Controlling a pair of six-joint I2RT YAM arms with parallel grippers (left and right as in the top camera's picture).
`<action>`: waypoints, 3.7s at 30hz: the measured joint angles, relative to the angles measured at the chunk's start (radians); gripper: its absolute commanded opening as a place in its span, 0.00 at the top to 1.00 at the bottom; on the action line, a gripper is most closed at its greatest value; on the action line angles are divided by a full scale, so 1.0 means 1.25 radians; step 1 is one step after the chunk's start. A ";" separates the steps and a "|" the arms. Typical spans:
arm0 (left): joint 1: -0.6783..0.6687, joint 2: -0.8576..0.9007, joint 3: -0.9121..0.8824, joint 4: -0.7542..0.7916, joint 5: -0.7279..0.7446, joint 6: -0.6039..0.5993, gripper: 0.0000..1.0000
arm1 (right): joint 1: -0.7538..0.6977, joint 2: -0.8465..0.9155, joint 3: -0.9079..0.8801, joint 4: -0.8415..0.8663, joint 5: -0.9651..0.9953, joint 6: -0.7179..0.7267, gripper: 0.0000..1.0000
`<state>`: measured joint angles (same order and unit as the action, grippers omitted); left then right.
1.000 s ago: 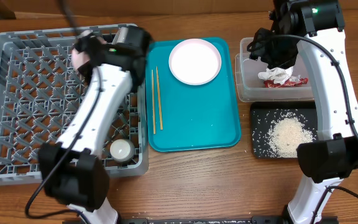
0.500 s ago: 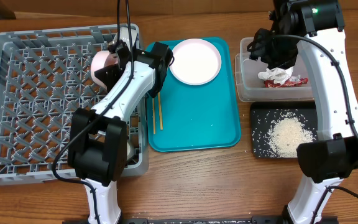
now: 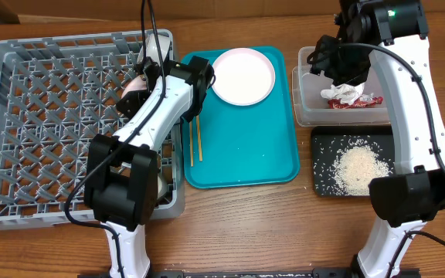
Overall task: Sort waste into correct bins and load items into the dishwasher
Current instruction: 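Carry the pink bowl into the dish rack with left gripper, then move left gripper back to the white plate and grasp its rim, then lift the white plate and stand it upright in the rack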
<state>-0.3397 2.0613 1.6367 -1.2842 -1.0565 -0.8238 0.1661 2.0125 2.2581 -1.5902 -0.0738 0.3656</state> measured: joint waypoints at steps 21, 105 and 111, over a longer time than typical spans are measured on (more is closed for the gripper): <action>0.000 0.000 0.299 -0.098 0.432 0.329 0.00 | 0.000 0.000 0.000 0.007 0.000 0.000 0.45; -0.012 -0.074 0.580 0.081 0.276 0.622 0.96 | 0.000 0.000 0.000 0.009 0.000 0.000 0.44; 0.025 -0.070 0.573 0.069 0.111 0.771 0.96 | 0.000 0.000 0.000 0.007 0.000 0.000 0.44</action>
<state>-0.3080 1.9739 2.3524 -1.1980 -0.9176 0.1402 0.1661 2.0125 2.2581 -1.5818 -0.0742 0.3656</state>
